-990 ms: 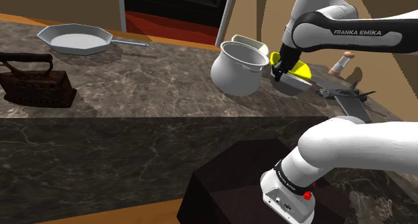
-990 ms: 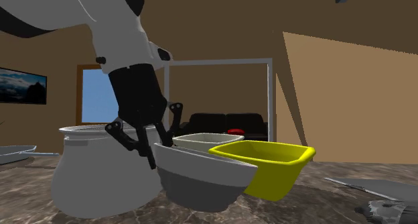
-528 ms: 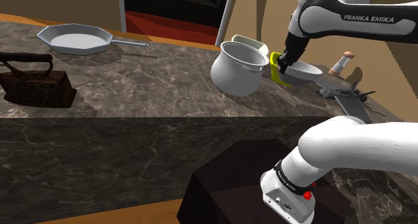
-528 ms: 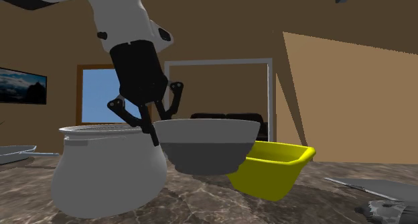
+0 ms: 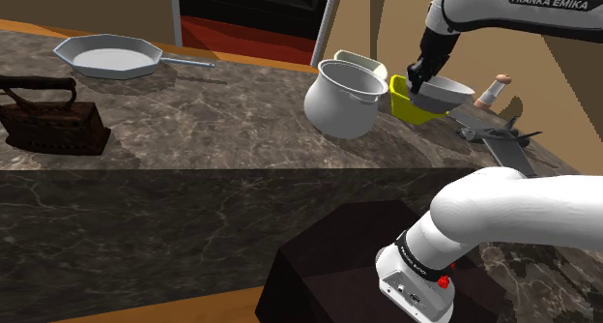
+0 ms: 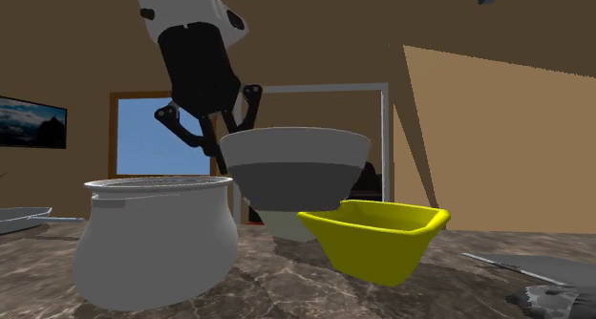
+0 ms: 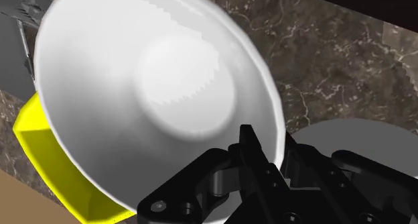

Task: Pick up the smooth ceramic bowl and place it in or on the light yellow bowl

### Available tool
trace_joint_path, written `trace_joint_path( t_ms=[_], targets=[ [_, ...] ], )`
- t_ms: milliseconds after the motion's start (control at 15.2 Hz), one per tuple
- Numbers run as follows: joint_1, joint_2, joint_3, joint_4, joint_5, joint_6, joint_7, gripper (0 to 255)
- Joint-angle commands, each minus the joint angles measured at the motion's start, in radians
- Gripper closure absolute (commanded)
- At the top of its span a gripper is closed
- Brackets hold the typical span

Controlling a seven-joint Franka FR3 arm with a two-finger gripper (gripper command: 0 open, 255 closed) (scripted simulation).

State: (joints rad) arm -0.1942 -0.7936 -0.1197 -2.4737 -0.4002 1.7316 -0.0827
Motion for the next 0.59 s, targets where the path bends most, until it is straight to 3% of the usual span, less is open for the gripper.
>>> trace_joint_path(
  t_ms=[0, 264, 528],
  targets=[
    [0.001, -0.002, 0.005, 0.029, 0.005, -0.03, -0.008, 255],
    [0.002, 0.007, 0.011, 0.081, 0.012, -0.072, -0.021, 255],
    [0.008, 0.175, -0.011, 0.197, 0.012, -0.014, -0.023, 255]
  ],
)
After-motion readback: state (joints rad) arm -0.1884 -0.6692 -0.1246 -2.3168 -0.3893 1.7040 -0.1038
